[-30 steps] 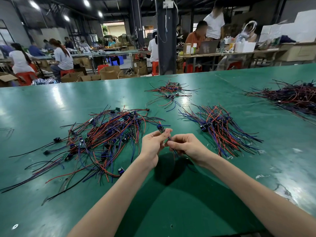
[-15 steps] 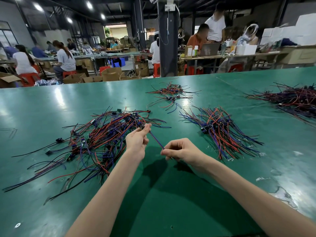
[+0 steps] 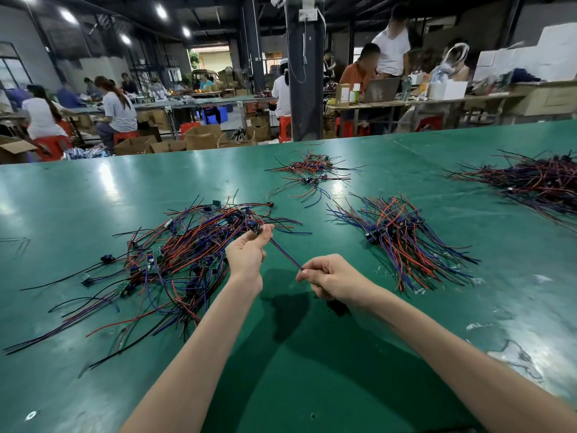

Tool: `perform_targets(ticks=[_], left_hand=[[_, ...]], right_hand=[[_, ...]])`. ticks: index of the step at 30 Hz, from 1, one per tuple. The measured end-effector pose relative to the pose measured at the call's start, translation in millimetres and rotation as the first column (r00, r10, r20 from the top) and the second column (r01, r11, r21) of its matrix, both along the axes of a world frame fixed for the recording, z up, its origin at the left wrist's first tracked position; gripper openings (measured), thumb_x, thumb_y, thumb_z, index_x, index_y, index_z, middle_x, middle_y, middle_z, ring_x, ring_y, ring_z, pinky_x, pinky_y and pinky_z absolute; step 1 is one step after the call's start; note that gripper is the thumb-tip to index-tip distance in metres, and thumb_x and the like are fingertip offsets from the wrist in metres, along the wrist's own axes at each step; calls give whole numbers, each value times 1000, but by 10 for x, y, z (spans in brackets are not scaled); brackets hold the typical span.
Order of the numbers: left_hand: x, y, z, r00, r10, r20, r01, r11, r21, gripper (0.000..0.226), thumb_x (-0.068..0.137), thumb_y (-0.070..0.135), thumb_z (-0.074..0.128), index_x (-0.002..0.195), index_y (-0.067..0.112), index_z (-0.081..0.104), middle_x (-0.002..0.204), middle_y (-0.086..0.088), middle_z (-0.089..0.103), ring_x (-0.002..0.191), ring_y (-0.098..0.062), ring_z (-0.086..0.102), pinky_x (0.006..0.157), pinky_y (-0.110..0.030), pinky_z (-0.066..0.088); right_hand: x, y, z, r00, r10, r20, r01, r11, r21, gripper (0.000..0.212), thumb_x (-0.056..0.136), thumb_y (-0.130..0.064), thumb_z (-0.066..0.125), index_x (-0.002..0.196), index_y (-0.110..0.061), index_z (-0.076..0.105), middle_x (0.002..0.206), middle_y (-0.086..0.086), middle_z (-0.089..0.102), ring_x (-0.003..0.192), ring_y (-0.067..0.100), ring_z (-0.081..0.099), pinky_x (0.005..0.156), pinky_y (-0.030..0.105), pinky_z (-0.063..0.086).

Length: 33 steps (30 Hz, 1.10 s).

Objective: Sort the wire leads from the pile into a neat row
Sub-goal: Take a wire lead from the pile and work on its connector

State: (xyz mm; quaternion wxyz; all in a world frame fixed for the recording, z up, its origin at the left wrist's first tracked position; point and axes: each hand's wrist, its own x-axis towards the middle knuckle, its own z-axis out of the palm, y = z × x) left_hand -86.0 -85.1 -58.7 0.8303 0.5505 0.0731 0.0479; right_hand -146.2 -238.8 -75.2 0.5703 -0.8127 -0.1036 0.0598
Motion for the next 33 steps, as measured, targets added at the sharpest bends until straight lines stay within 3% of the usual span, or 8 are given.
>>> perform_targets(ticks=[4,10,16,20,24,28,30,33], left_hand=[[9,13,-12,1000,22,12,-22,1000,15,9,88,7,65,92,1,69,83,0,69,41,1,37,43,-12,27],[6,38,7,998,60,-2,-60,998,-25,13,87,5,65,76,10,68,60,12,69,46,2,40,42,-12,27],[-24,22,17,997,76,19,-75,997,-10,11,87,6,66,78,11,68,59,14,68,44,0,34,44,-14,24],[-47,-5,18,993,89,78,-93,995,44,4,87,9,66,86,7,70,51,16,60,41,3,36,45,-8,29],[-46,-9,24,993,71,92,-78,994,76,5,87,12,67,87,9,71,60,13,62,44,0,32,46,-10,27],[-37,12,41,999,6,31,-6,1000,-2,9,86,10,66,90,3,70,68,7,66,47,-2,30,43,-12,28],[-52,-9,47,999,-52,-17,50,997,-63,5,86,8,65,87,5,69,73,2,67,44,-2,33,41,-12,31],[-129,-89,34,983,-175,-48,168,979,-119,5,86,6,64,86,3,68,64,4,65,38,-2,33,39,-13,32]], right_hand=[[-32,8,38,999,49,-16,-48,998,38,19,98,2,43,92,-7,59,54,1,54,39,-1,42,47,11,36],[-73,-19,82,997,71,-19,-73,992,-106,27,94,5,40,108,-3,61,68,0,61,41,-1,40,45,11,33],[-48,-29,71,998,39,-40,-43,994,-101,30,95,2,36,100,-12,62,56,-5,51,45,7,34,45,17,29],[-6,-42,56,999,-14,-32,9,990,-139,32,92,1,36,95,-13,64,52,-6,46,37,2,32,42,14,28],[23,-78,23,998,-44,-36,38,989,-141,33,92,-1,36,90,-16,65,54,-2,43,38,6,30,43,18,28],[3,-110,80,995,50,-90,-54,998,-43,28,88,3,38,90,-10,63,49,-3,60,38,8,43,44,18,39],[-10,-159,137,982,114,-152,-109,993,42,22,90,0,40,92,-5,62,56,6,66,43,14,53,47,20,45],[-28,-250,213,958,196,-208,-178,979,104,22,97,-14,43,100,-2,61,72,16,71,57,23,63,60,27,55]])
